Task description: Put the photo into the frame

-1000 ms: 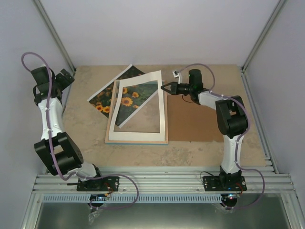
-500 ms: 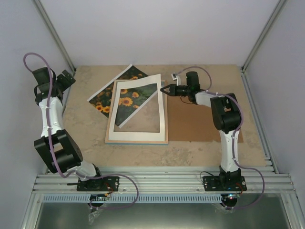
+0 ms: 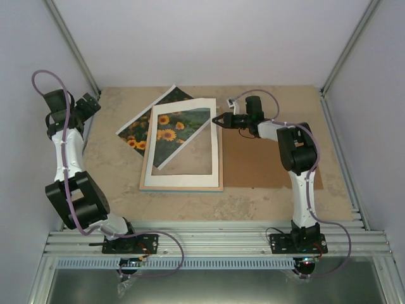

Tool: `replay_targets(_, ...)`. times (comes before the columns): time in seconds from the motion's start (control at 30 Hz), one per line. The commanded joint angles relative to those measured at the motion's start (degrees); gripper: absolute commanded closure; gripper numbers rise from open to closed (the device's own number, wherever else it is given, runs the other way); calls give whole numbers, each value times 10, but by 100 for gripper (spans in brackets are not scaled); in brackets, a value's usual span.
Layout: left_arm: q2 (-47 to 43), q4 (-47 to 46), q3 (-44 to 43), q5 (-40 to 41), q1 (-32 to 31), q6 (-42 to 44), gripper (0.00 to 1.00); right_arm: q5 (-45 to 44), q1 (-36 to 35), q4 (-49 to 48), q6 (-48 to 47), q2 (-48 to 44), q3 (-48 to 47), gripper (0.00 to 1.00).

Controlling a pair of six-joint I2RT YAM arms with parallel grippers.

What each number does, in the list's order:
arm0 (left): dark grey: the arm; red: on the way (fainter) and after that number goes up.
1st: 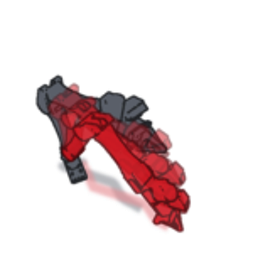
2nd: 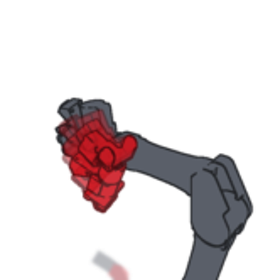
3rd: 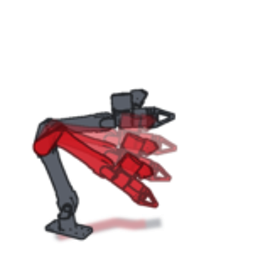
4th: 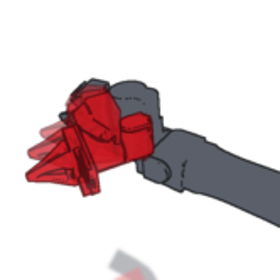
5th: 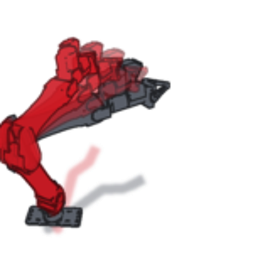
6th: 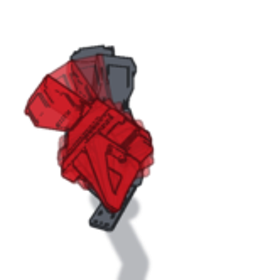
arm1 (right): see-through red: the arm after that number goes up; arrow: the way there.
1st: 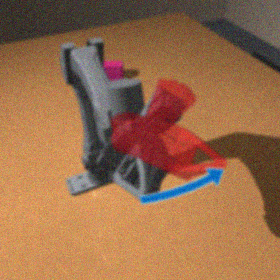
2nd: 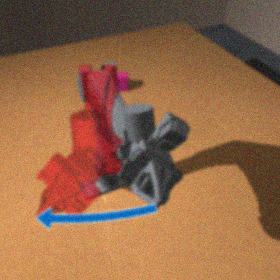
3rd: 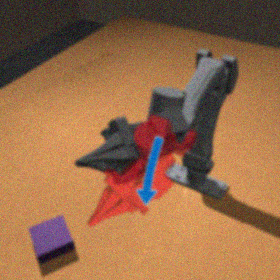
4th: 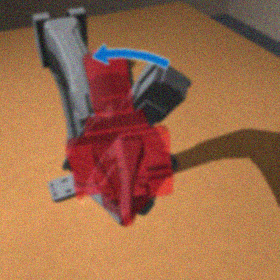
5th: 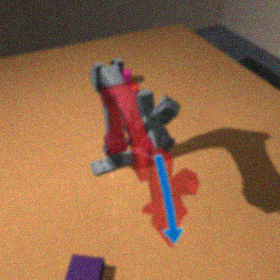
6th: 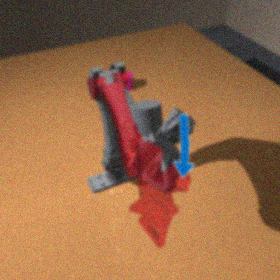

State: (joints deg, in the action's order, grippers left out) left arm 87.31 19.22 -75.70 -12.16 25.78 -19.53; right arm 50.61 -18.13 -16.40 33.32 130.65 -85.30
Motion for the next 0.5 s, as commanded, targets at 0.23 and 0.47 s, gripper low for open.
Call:
replay_targets(0.23, -2, -8, -1, -6, 1, 4, 1, -70, -10, 83, -63, -23, -26, 41)
replay_targets(0.47, -8, -9, 1, -2, 1, 5, 1, -150, -22, 157, -131, -47, -49, 22)
